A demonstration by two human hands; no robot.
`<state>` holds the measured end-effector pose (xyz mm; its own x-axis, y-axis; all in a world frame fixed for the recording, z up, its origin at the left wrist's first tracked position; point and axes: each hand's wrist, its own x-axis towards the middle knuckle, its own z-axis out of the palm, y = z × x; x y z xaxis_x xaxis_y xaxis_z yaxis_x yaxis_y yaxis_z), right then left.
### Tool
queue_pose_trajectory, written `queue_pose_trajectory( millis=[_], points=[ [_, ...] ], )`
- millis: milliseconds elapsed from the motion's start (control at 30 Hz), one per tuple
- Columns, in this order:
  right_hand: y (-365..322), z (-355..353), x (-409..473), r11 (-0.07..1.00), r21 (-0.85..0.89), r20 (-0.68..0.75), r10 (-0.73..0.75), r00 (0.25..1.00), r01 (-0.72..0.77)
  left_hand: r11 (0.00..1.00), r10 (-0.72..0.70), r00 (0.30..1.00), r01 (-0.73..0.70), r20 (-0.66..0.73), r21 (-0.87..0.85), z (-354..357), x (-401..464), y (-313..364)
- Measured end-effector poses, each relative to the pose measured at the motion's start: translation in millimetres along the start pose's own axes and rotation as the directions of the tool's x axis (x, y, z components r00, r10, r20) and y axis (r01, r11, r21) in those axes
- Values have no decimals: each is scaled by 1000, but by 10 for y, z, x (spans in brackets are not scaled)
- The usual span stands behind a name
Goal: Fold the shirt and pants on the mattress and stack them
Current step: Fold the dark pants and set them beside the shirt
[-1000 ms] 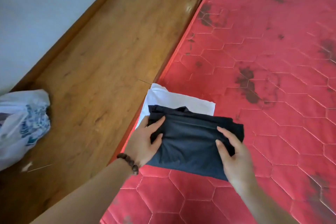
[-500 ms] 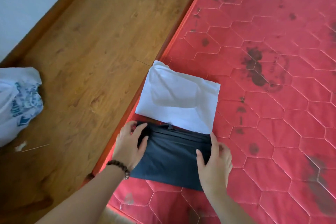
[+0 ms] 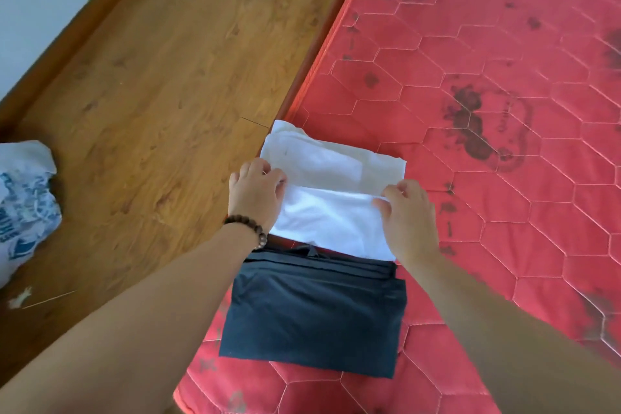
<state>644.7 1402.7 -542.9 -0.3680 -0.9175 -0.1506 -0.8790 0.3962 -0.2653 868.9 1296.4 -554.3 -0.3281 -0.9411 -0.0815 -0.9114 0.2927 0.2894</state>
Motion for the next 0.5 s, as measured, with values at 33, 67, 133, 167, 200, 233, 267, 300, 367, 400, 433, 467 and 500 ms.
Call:
queue_pose_trajectory(
  millis=[33,67,133,167,200,233,267,300,367,400,433,467,500],
  points=[
    [61,-2,37,998,17,-8,55,998,-55,999,3,999,-5,-38,-51,-4,51,24],
    [104,5,70,994,21,2,108,994,-108,995,8,998,-14,-69,-98,-5,96,56],
    [133,34,103,978,11,-8,210,978,-210,980,12,992,-37,-129,-194,-7,139,142],
    [113,38,98,964,24,-53,266,962,-265,971,10,987,-47,-159,-234,-2,131,182],
    [73,32,74,953,42,-114,303,946,-301,962,9,983,-58,-182,-267,9,114,211],
    [19,31,40,957,51,-189,289,938,-285,954,19,981,-76,-192,-292,32,90,215],
    [-58,39,-4,977,46,-252,213,944,-208,945,38,983,-95,-182,-314,56,60,207],
    [-156,67,-55,997,34,-283,80,956,-73,936,70,986,-118,-152,-332,83,32,191],
    [-380,203,-183,964,-1,-236,-258,937,266,935,234,970,-242,-64,-259,159,8,146],
    [-480,294,-235,917,-15,-170,-395,903,398,924,339,940,-338,-27,-179,214,22,121],
    [-549,386,-257,879,-34,-84,-476,875,475,908,409,912,-404,23,-112,266,52,107],
    [-586,475,-255,869,-46,14,-493,870,494,907,422,902,-418,91,-61,300,93,103],
    [-587,544,-226,883,-59,103,-459,882,466,917,395,906,-399,154,-5,328,144,97]
  ],
)
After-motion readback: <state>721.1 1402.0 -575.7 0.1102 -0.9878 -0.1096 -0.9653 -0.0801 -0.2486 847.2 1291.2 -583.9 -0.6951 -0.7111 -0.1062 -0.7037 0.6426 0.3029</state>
